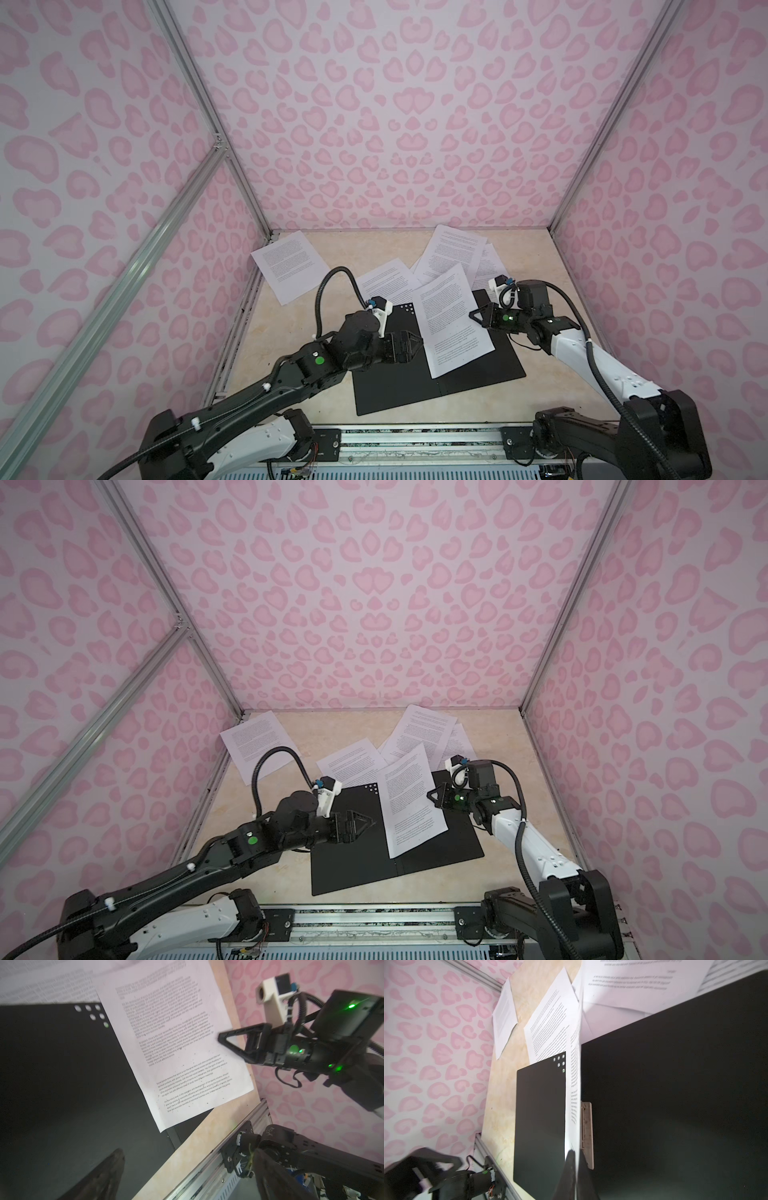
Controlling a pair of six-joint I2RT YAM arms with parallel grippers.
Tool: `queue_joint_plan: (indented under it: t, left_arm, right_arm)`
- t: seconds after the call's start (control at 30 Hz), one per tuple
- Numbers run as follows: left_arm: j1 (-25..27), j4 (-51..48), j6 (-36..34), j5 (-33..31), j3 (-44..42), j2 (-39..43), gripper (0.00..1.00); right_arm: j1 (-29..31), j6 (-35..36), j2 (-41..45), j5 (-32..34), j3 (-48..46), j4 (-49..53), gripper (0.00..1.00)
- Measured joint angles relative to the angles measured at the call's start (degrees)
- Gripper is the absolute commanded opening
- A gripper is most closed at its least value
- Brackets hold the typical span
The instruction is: Put the files into the folder
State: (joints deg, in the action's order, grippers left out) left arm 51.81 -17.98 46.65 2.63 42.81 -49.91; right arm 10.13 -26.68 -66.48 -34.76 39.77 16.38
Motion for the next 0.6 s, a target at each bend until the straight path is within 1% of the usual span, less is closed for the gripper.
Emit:
queue_joint_plan:
  t: [0.1,0.17,0.27,0.37,0.47,0.53,0.6]
  left_arm:
    - [-0.5,-6.5,-3.3,-7.5,2.3,9.4,0.98]
    - [-0.9,-10.2,-5.5,-12.8,3.8,13.7,0.97]
    - [-1.2,-14.9,-9.4,-18.7,5.1,17.3,0.97]
    - [-1.2,-17.1,-15.0,-24.0,6.0,19.1,0.97]
    - [-1.2,-18.7,-19.3,-28.6,5.8,18.9,0.97]
    - [-1.3,-18.8,-21.8,-30.8,4.7,18.7,0.97]
    - [-1.3,-18.8,-23.5,-31.6,2.7,18.3,0.97]
  right_arm:
    - [0.0,2.6,2.2,8.3,0.7,5.6,0.00]
    - [0.0,4.1,2.4,12.3,-0.1,7.6,0.00]
    - [0.2,5.4,2.1,16.3,-1.1,8.9,0.00]
    - [1.5,7.6,1.9,20.3,-1.1,9.1,0.00]
    - [2.6,9.7,1.9,23.0,-1.2,8.8,0.00]
    - [3.4,11.1,2.4,23.8,-1.8,7.9,0.00]
    - [4.7,12.4,3.0,24.7,-2.1,7.7,0.00]
